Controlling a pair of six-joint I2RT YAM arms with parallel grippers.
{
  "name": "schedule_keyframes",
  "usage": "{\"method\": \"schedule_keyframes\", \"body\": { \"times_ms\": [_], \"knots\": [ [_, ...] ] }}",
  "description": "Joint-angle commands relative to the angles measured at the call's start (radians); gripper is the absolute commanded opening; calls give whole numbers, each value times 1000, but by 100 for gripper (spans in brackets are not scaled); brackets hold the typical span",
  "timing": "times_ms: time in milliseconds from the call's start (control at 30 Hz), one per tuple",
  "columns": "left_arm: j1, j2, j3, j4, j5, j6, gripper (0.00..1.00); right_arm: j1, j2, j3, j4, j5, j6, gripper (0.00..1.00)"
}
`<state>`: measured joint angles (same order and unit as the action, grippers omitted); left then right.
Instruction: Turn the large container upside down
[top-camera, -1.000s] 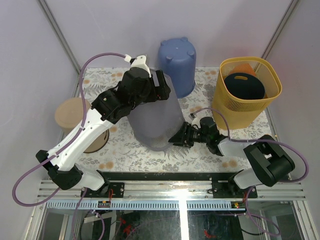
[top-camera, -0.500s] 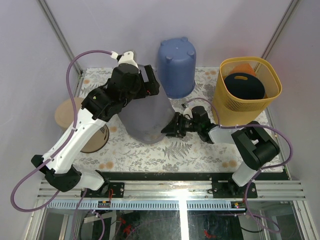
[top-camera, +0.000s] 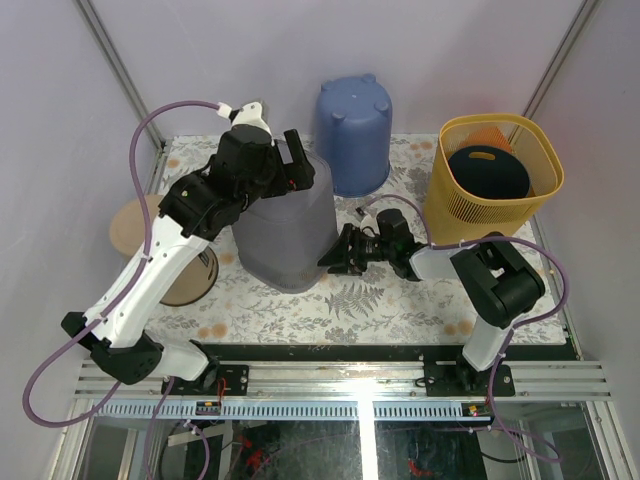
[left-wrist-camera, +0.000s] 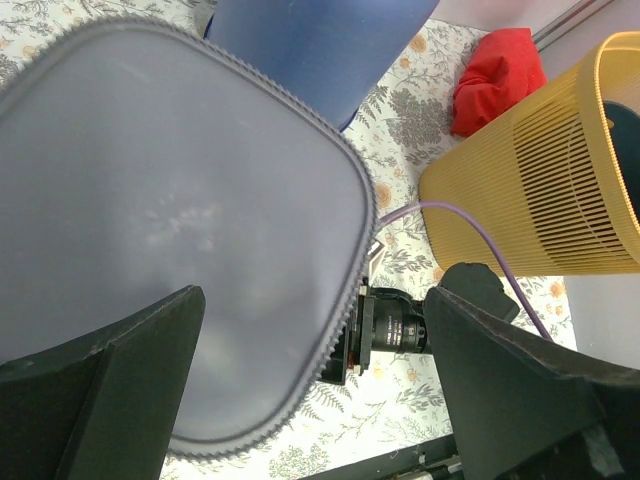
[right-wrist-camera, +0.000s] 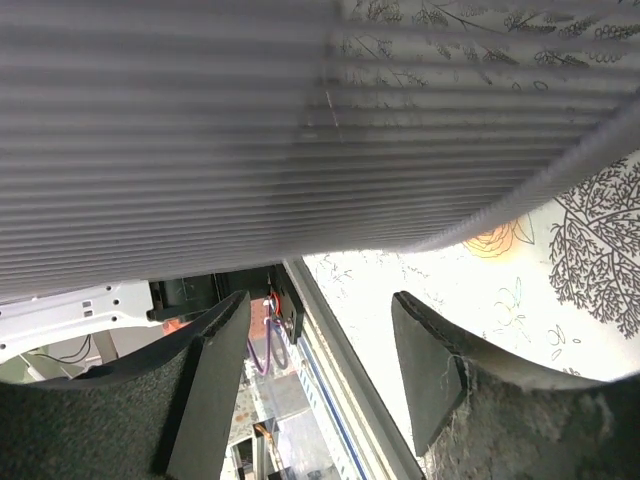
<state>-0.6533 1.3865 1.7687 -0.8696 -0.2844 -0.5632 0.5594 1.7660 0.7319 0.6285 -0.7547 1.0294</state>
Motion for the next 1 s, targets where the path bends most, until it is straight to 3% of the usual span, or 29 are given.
{"method": "schedule_keyframes", "body": {
  "times_ms": [0,300,567,800,967],
  "knots": [
    [13,-8,53,-3,15,25,91,8,-44,48,-39,-42,-51,66],
    [33,-17,100,-26,26,29,91,8,-142,59,-248,5,-212,66],
    [68,-66,124,-62,25,24,92,58,-369,196,-604,283,-552,69],
    [104,-148,116,-83,-3,6,94,144,-281,386,-740,432,-671,71],
    [116,-178,153,-115,-23,0,95,181,-170,463,-735,473,-660,72]
  ]
}}
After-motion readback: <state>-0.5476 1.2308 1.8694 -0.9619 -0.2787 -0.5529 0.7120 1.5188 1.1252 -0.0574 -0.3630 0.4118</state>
